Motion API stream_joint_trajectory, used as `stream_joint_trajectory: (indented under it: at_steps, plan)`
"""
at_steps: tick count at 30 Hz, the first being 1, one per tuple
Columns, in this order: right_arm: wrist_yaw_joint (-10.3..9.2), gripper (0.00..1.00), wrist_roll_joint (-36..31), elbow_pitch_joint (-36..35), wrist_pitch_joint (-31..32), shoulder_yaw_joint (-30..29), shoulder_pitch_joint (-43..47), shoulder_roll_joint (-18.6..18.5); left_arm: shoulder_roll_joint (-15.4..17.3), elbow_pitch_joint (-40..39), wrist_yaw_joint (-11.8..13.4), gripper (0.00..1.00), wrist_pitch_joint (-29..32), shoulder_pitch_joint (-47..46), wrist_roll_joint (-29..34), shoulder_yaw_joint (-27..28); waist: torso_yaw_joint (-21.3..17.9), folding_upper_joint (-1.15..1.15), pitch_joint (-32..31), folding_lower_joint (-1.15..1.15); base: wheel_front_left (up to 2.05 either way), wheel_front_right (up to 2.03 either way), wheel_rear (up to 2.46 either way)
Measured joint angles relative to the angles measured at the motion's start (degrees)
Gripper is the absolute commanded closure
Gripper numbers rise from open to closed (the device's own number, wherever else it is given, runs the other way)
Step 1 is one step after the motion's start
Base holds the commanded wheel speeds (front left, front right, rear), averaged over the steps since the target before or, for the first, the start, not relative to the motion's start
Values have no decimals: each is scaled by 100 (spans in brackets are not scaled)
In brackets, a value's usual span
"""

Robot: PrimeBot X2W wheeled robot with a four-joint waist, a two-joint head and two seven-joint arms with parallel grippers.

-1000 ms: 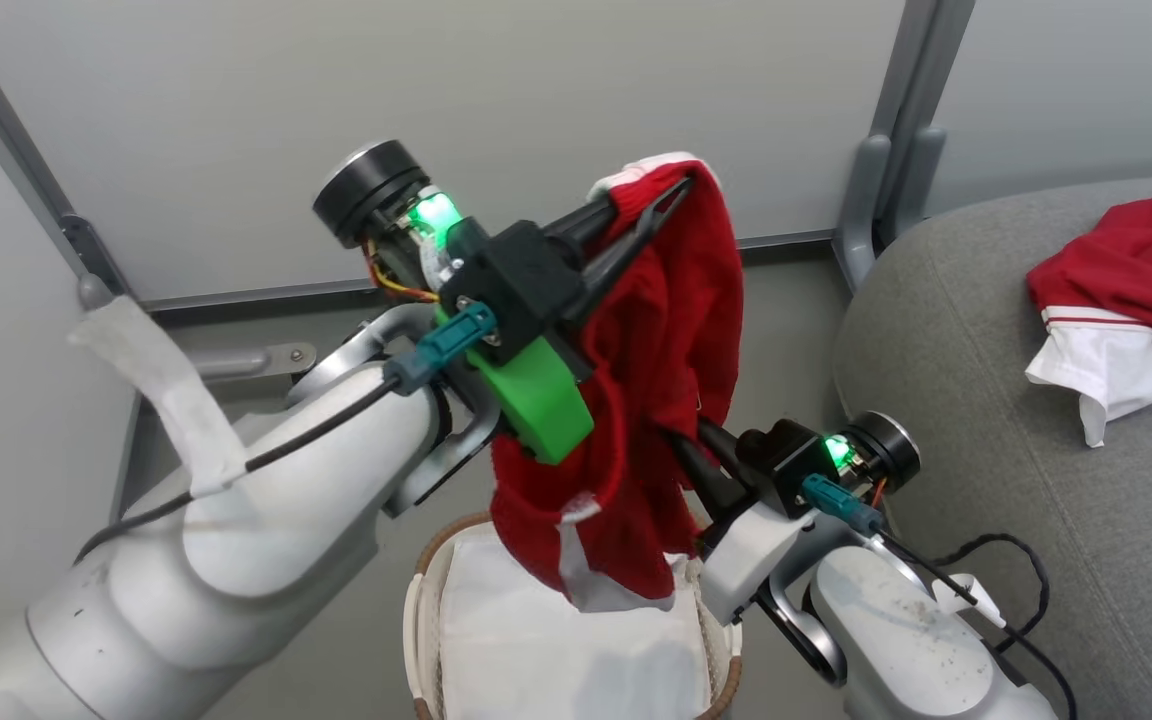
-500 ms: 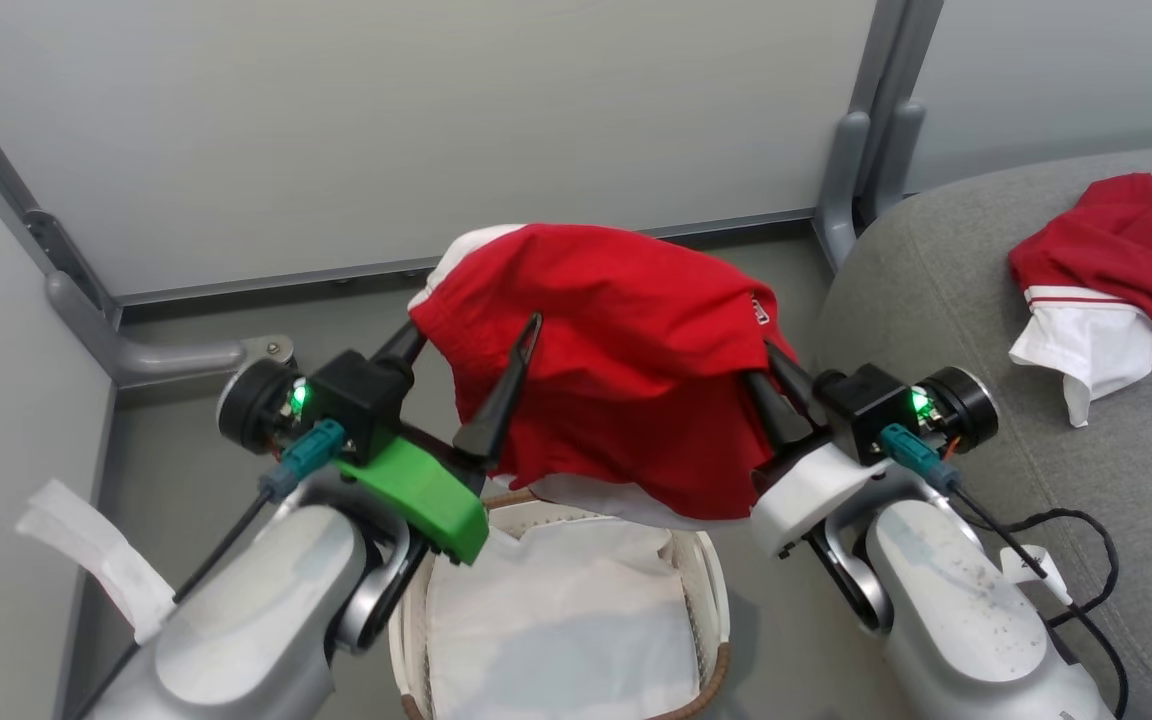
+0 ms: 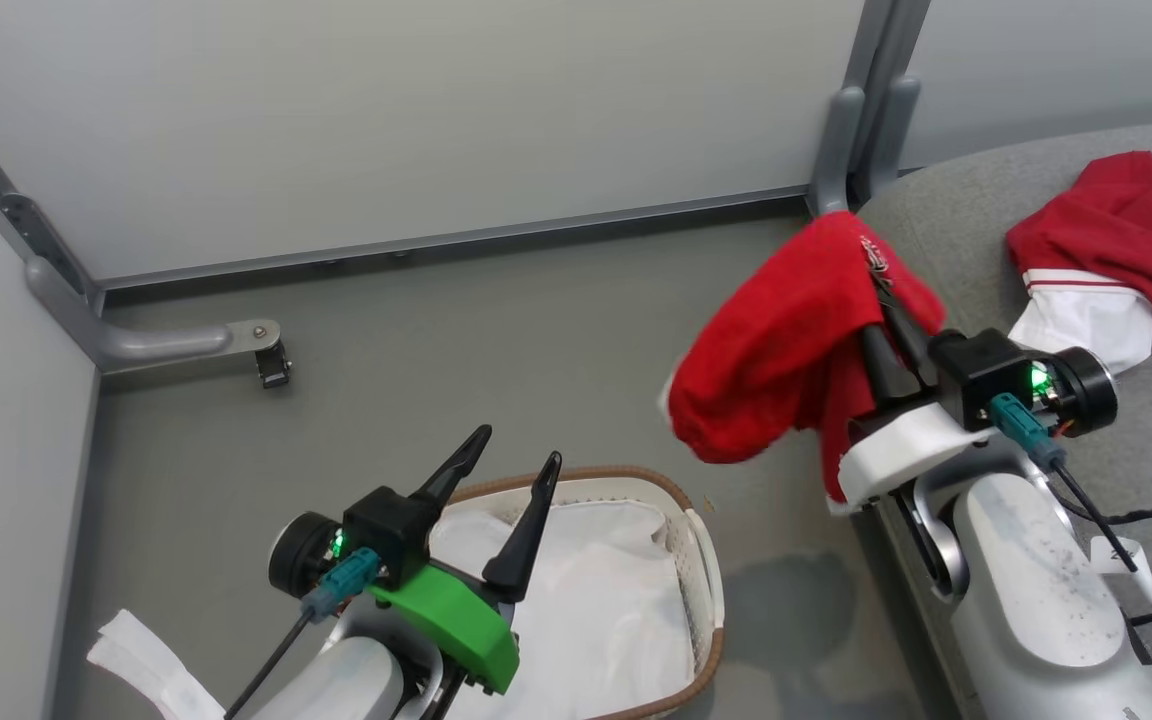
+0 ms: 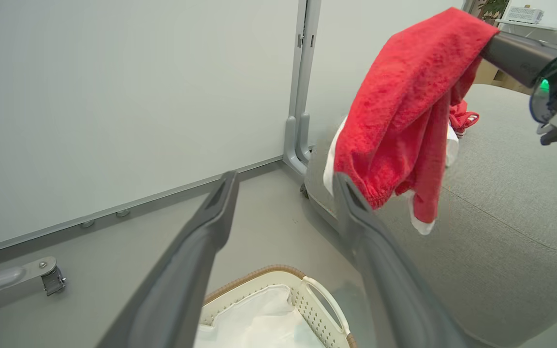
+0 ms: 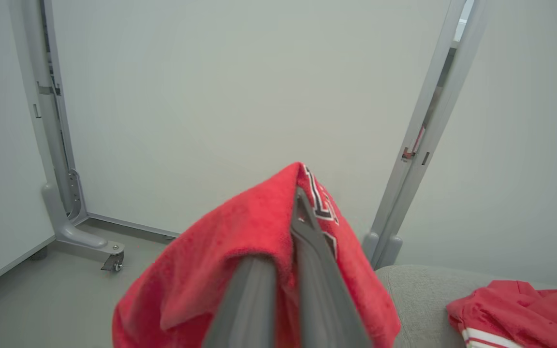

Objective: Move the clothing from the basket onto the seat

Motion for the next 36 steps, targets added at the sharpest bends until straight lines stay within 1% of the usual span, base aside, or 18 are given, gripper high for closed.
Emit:
stream_joint_trajectory:
  at_steps: [5, 8, 12, 18, 24, 36]
  plan:
    - [0, 100, -52, -88, 0, -283, 173, -51, -166, 16, -41, 0, -8, 178, 264, 211, -65, 0, 38, 0, 0, 0, 0]
    - [0, 100, -77, -118, 0, -383, 252, -71, -257, 27, -105, 0, -8, 253, 428, 300, -128, 0, 50, 0, 0, 0, 0]
    - [0, 100, -79, -153, 0, -438, 321, -86, -383, 70, -181, 0, -9, 319, 568, 423, -234, 0, 62, 0, 0, 0, 0]
    - [0, 100, -83, -266, 0, -472, 404, -94, -453, 142, -292, 0, -18, 357, 799, 515, -470, 0, 94, 0, 0, 0, 0]
    - [0, 100, -82, -450, 0, -459, 423, -93, -542, 179, -392, 0, -19, 366, 915, 587, -860, 0, 180, 0, 0, 0, 0]
    - [0, 100, -54, -613, 0, -535, 515, -59, -581, 288, -511, 0, -19, 165, 1194, 620, -1916, 0, 531, 0, 0, 0, 0]
